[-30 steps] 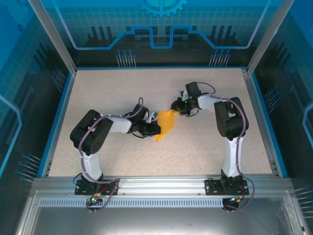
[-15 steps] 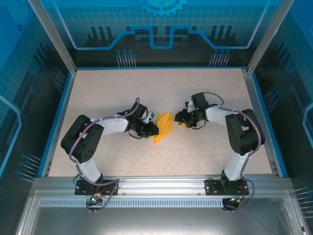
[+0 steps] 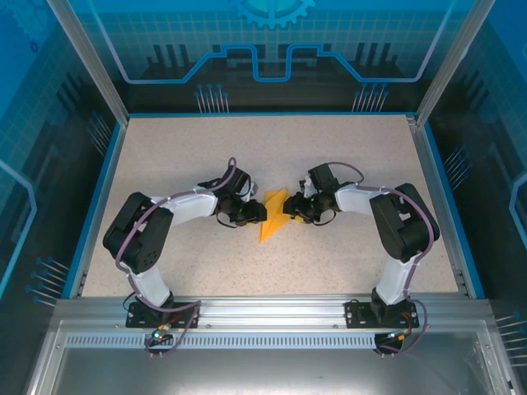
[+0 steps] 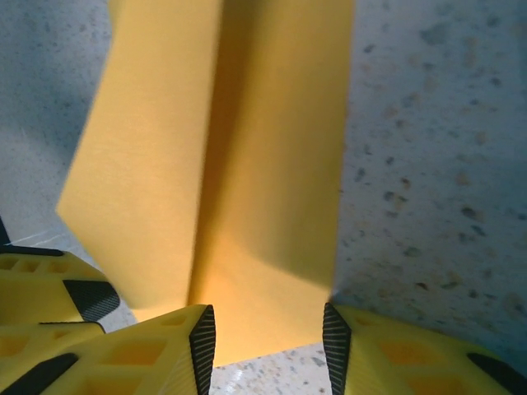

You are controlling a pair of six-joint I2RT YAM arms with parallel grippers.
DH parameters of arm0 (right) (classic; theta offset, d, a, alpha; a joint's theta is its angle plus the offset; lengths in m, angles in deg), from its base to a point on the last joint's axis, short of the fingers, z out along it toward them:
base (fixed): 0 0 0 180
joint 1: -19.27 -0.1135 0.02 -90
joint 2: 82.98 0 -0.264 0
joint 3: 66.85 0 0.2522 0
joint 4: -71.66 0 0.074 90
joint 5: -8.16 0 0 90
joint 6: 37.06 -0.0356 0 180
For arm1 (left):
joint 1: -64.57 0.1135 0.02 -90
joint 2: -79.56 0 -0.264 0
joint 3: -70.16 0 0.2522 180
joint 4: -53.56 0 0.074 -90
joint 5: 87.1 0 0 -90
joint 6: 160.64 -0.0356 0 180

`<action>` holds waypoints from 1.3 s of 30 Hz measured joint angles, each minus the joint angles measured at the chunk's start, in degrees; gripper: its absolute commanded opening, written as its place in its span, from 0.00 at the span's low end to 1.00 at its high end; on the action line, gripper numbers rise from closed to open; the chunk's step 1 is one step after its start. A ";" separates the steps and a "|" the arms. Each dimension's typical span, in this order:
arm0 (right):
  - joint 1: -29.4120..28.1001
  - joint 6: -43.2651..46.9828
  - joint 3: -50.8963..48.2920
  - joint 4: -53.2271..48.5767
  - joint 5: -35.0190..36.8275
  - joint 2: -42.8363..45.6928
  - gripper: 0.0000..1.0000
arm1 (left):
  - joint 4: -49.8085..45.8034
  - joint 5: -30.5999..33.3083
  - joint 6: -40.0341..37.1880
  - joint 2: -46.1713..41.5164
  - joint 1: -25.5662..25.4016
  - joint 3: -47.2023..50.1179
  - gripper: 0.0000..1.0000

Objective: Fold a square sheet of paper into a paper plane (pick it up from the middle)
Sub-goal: Turn over the paper at the center of the table.

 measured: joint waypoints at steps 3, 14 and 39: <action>0.00 -0.70 -0.22 0.55 0.09 0.04 0.43 | -0.57 0.04 -0.17 1.36 0.00 -1.01 0.38; -1.33 -3.08 -2.34 0.94 3.78 2.60 0.42 | -1.16 0.42 -0.22 5.09 0.00 -2.93 0.33; -1.40 -9.97 -1.90 2.43 2.73 1.14 0.40 | -5.46 0.66 -1.46 7.13 0.00 -5.86 0.26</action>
